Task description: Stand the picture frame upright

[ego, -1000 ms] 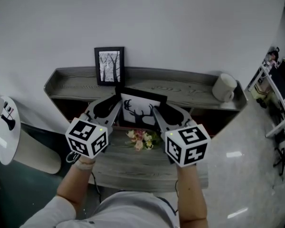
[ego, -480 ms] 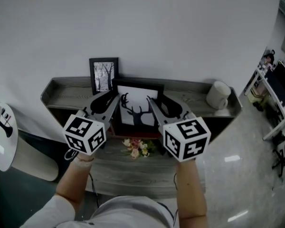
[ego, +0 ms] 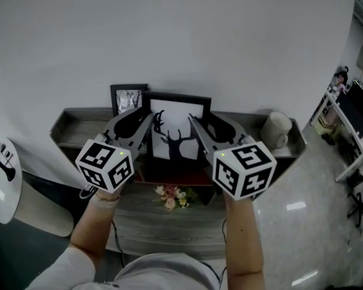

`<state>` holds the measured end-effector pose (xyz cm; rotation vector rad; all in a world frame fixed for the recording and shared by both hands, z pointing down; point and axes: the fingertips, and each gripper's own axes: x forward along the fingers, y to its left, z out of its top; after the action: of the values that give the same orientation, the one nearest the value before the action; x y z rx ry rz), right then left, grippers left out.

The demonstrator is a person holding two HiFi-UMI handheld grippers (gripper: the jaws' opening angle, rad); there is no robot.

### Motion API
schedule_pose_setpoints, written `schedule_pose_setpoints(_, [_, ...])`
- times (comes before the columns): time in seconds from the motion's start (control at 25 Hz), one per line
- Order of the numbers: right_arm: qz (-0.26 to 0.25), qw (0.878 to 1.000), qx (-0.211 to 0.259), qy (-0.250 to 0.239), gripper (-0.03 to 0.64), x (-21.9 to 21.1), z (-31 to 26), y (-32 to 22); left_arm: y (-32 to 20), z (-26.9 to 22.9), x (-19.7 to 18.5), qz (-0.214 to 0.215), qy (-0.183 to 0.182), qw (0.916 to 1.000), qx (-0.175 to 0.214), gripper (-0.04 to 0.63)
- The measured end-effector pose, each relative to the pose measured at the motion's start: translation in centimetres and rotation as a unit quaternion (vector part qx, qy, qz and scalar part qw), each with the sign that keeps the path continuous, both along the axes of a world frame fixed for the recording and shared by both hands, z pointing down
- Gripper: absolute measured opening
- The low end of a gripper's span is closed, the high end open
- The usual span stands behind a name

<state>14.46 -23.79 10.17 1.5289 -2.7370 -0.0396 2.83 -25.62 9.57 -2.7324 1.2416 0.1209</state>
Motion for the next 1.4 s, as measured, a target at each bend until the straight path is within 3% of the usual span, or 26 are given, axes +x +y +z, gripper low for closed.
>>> schedule_pose_setpoints(0.16, [0.0,1.0,0.017,-0.006,0.123,0.5,-2.1,-0.5,-0.6,-1.9,0.5,-0.004,0.013,0.9998,0.015,0.075])
schedule_pose_setpoints(0.28, [0.017,0.999,0.032,0.018,0.123,0.9,-3.4,-1.3,-1.4,-2.8,0.7,-0.004,0.014,0.9997,0.022,0.075])
schedule_pose_setpoints(0.44, [0.015,0.999,0.026,0.011,0.124,1.4,-4.0,-2.7,-2.6,-3.4,1.2,-0.003,0.015,0.9996,0.022,0.075])
schedule_pose_setpoints(0.88, [0.019,1.0,0.009,-0.002,0.127,2.1,-2.1,-5.7,-5.0,-2.3,1.8,-0.006,0.009,0.9997,0.02,0.075])
schedule_pose_setpoints(1.4, [0.039,0.998,0.038,-0.01,0.133,2.5,-1.7,-7.4,-6.4,-1.7,2.2,-0.018,0.027,0.9988,0.037,0.075])
